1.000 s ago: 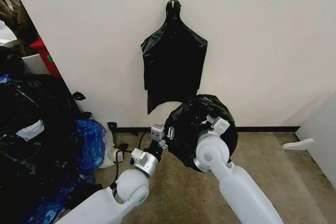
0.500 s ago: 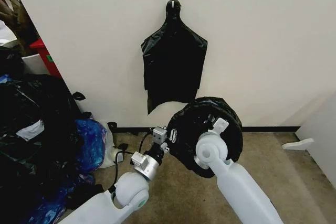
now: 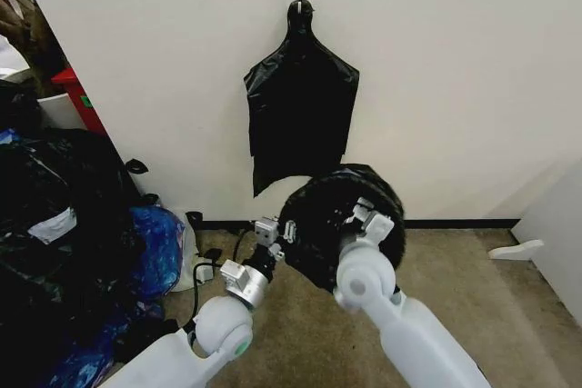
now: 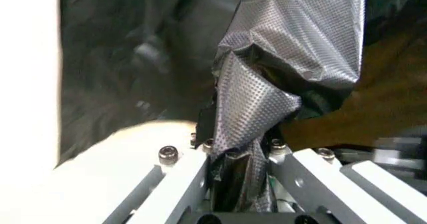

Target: Place the garbage bag over the trash bin.

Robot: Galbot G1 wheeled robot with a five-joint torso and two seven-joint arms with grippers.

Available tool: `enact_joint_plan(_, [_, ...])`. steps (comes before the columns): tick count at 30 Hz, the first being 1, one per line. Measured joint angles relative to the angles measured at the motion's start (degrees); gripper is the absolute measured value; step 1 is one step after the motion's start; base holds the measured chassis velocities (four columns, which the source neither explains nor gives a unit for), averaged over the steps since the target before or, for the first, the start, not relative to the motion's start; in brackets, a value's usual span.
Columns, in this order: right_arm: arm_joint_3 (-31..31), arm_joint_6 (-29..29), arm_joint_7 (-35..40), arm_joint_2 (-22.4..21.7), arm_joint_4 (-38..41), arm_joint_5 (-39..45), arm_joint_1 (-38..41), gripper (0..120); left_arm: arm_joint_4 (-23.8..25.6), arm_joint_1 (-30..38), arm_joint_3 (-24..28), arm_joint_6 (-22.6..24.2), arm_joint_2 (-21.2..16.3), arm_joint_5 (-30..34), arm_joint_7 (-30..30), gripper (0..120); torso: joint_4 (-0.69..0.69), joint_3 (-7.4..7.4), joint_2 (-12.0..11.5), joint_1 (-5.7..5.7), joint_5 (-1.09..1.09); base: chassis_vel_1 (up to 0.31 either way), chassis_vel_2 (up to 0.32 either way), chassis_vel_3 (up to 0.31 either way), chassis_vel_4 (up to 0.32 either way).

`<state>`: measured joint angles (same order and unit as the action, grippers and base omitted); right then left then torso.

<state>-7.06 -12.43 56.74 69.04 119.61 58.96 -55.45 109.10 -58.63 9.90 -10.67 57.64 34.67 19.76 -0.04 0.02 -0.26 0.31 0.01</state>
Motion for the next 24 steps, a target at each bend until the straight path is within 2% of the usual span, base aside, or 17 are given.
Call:
enact_joint_plan(4, [-1.1, -0.9, -0.7, -1.9, 5.7, 0.8, -1.9, 0, -1.4, 0.0, -0.5, 1.5, 0.4, 4.0, 1.5, 2, 0.02, 0.0, 0.0, 0.0, 0.0, 0.0, 0.0, 0.0, 0.0])
enact_joint_plan(8, [-0.9, -1.3, -7.0, -5.2, 15.5, -1.6, -7.5, 0, -3.1, 0.4, -0.6, 4.5, 1.0, 9.7, 3.4, 2, 0.0, 0.0, 0.0, 0.0, 0.0, 0.0, 0.0, 0.0, 0.0])
enact_joint_plan(9, [0.2, -0.5, -11.6, -6.4, 17.1, -6.3, -10.3, 0, -3.3, 0.5, -0.6, 5.8, 1.1, 11.7, 4.0, 2, -0.01, 0.0, 0.0, 0.0, 0.0, 0.0, 0.0, 0.0, 0.0])
enact_joint_plan(10, [0.2, -0.5, -11.6, -6.4, 17.1, -6.3, -10.3, 0, -3.3, 0.5, -0.6, 5.8, 1.1, 11.7, 4.0, 2, -0.01, 0.0, 0.0, 0.0, 0.0, 0.0, 0.0, 0.0, 0.0])
enact_joint_plan(11, [1.1, 0.6, -14.8, -7.4, 17.5, -10.9, -12.0, 0, -3.4, 0.5, -0.6, 6.7, 1.1, 13.0, 4.4, 2, -0.01, 0.0, 0.0, 0.0, 0.01, 0.0, 0.0, 0.0, 0.0])
enact_joint_plan(12, [2.8, 2.7, -19.0, -9.0, 17.2, -18.8, -14.5, 0, -3.4, 0.5, -0.6, 8.6, 1.2, 15.2, 4.9, 2, -0.01, -0.01, 0.0, 0.0, 0.0, 0.0, 0.0, 0.0, 0.0])
enact_joint_plan(15, [7.6, 8.5, -25.0, -12.2, 14.4, -34.3, -18.6, 1, -2.9, 0.4, -0.9, 13.8, 1.5, 19.8, 7.0, 2, -0.01, 0.01, 0.0, 0.0, 0.02, 0.0, 0.0, 0.0, 0.0])
enact_joint_plan(17, [9.2, 9.8, -25.8, -12.4, 13.7, -36.5, -19.5, 5, -2.7, 0.4, -1.0, 15.4, 1.6, 21.1, 7.8, 2, 0.01, 0.0, 0.0, 0.0, 0.02, 0.0, 0.0, 0.0, 0.0])
enact_joint_plan(19, [14.5, 12.4, -28.3, -12.0, 12.7, -39.5, -22.7, 12, -2.2, 0.4, -1.2, 19.2, 1.6, 24.3, 9.6, 2, 0.02, 0.0, 0.0, 0.0, 0.02, 0.0, 0.0, 0.0, 0.0])
enact_joint_plan(20, [19.0, 14.6, -30.8, -11.0, 11.9, -40.7, -25.5, 18, -2.1, 0.4, -1.2, 21.0, 1.5, 26.4, 10.7, 2, 0.01, 0.0, 0.0, 0.0, 0.02, 0.0, 0.0, 0.0, 0.0])
enact_joint_plan(24, [32.4, 23.2, -43.2, -7.1, 6.1, -43.9, -34.6, 34, -3.1, 1.1, -0.5, 24.9, 2.1, 31.6, 13.8, 2, -0.01, 0.0, 0.0, 0.0, 0.02, 0.0, 0.0, 0.0, 0.0])
